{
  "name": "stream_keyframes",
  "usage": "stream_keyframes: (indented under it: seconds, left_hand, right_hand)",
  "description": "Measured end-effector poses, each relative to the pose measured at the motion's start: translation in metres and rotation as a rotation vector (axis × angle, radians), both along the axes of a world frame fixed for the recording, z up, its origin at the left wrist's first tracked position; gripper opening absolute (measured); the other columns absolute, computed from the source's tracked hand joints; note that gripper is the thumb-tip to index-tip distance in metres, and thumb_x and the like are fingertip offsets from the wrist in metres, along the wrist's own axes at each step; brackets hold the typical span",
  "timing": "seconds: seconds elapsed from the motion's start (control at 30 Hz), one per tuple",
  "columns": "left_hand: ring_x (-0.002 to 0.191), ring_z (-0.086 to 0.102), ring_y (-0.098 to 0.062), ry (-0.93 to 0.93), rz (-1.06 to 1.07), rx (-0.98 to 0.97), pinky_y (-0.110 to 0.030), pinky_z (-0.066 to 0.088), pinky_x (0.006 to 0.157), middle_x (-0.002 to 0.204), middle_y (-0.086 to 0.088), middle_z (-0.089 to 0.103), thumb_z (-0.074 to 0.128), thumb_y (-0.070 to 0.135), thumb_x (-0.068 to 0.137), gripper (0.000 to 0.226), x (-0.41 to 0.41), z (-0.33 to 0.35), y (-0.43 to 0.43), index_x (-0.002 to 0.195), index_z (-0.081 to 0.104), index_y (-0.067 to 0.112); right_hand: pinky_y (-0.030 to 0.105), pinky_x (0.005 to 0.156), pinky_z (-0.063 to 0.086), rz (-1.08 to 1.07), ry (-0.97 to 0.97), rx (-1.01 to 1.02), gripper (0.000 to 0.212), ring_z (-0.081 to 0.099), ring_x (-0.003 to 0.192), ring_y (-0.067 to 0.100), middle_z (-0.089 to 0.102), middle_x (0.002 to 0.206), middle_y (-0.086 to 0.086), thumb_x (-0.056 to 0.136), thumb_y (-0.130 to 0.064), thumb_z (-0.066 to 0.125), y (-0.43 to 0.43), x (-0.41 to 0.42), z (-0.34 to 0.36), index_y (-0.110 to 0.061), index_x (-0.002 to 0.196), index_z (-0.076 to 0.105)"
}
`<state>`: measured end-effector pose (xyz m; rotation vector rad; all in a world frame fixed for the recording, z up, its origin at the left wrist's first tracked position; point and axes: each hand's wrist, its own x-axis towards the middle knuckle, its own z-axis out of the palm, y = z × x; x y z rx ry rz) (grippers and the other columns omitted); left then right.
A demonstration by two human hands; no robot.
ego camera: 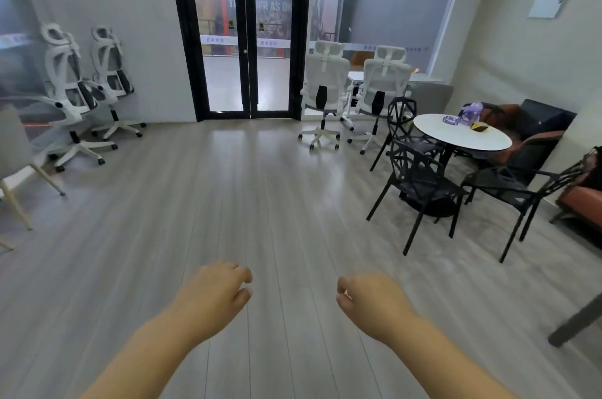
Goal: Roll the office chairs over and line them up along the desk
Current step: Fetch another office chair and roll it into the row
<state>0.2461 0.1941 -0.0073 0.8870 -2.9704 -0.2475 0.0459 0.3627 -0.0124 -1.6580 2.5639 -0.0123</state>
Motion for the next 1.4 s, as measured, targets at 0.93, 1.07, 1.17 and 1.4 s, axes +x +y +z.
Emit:
stream_keyframes:
  seconds: [0.93, 1.07, 1.17, 1.4]
  left_hand:
    - [0.115, 0.046, -0.01, 0.081, -0.124, -0.045, -0.022, 0.032, 0.087, 0.127, 0.01, 0.052, 0.034, 0.036, 0.097, 0.034, -0.506, 0.032, -0.543, 0.127, 0.048, 0.027]
    - [0.117, 0.044, -0.01, 0.055, -0.137, -0.068, -0.022, 0.028, 0.079, 0.128, 0.011, 0.05, 0.034, 0.038, 0.098, 0.034, -0.586, 0.023, -0.598, 0.128, 0.046, 0.028]
    - [0.117, 0.044, -0.01, 0.046, -0.127, -0.064, -0.022, 0.032, 0.084, 0.128, 0.01, 0.051, 0.034, 0.038, 0.098, 0.034, -0.652, 0.016, -0.642, 0.127, 0.047, 0.028]
    - [0.116, 0.045, -0.009, 0.049, -0.043, -0.075, -0.022, 0.031, 0.079, 0.126, 0.012, 0.052, 0.035, 0.038, 0.097, 0.033, -0.804, 0.02, -0.747, 0.125, 0.049, 0.028]
  right_hand:
    - [0.035, 0.071, 0.045, -0.092, 0.095, -0.006, 0.03, 0.059, 0.089, 0.026, 0.065, 0.099, 0.005, 0.094, -0.032, 0.04, -0.526, -0.485, 0.028, -0.013, 0.105, 0.06]
    - [0.033, 0.069, 0.043, -0.088, 0.09, -0.02, 0.029, 0.06, 0.086, 0.026, 0.065, 0.096, 0.005, 0.094, -0.032, 0.039, -0.583, -0.568, 0.012, -0.014, 0.103, 0.06]
    - [0.032, 0.065, 0.038, -0.085, 0.084, -0.032, 0.028, 0.06, 0.086, 0.026, 0.066, 0.095, 0.006, 0.094, -0.03, 0.041, -0.625, -0.638, 0.001, -0.013, 0.103, 0.061]
    - [0.032, 0.063, 0.04, -0.044, 0.06, -0.018, 0.028, 0.061, 0.088, 0.025, 0.067, 0.096, 0.006, 0.095, -0.031, 0.04, -0.736, -0.81, 0.013, -0.013, 0.103, 0.06]
